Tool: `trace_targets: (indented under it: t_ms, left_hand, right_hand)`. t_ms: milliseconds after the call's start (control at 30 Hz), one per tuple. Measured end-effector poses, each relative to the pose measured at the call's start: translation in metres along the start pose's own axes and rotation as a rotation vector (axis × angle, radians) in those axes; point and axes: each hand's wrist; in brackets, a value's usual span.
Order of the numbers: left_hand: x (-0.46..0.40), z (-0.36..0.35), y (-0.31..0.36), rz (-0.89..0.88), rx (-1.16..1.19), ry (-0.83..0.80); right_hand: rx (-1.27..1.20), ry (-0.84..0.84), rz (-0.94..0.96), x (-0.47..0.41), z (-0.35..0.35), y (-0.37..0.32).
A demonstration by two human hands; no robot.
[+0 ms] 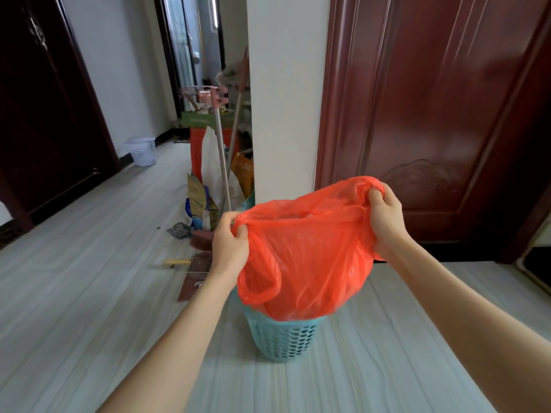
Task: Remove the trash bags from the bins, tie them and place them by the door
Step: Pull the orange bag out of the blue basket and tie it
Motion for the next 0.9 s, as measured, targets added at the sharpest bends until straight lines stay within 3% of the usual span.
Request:
trace_targets:
  t_ms: [167, 400, 500, 700, 900]
  left_hand:
    - [0.036, 0.031, 0.002, 0.074, -0.087, -0.073]
    - [0.077, 0.047, -0.037, 0.157, -0.328, -0.38]
    - [0.088, 0.035, -0.067, 0.203, -0.412, -0.438]
    - [0.084, -0.012, -0.107, 0.224, -0.372, -0.4]
    - [0.08, -0.054, -0.137, 0.204, -0.427, -0.54]
  right_hand:
    - [0.065, -0.053, -0.146, 0.037, 0.033, -0.004]
    - [0.262, -0.218, -0.276, 0.076, 0.054, 0.045]
    - [0.357, -0.256, -0.319, 0.089, 0.054, 0.081]
    - [0.377, -0.272, -0.381, 0.087, 0.049, 0.128]
    - [0.472, -0.282, -0.438, 0.08, 0.064, 0.17]
Point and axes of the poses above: each hand's wrist, its own x-axis away from the middle knuckle, its own z-axis out of the back of the hand, y = z × x, and after that the axes turned 3 degrees about x, right-handed
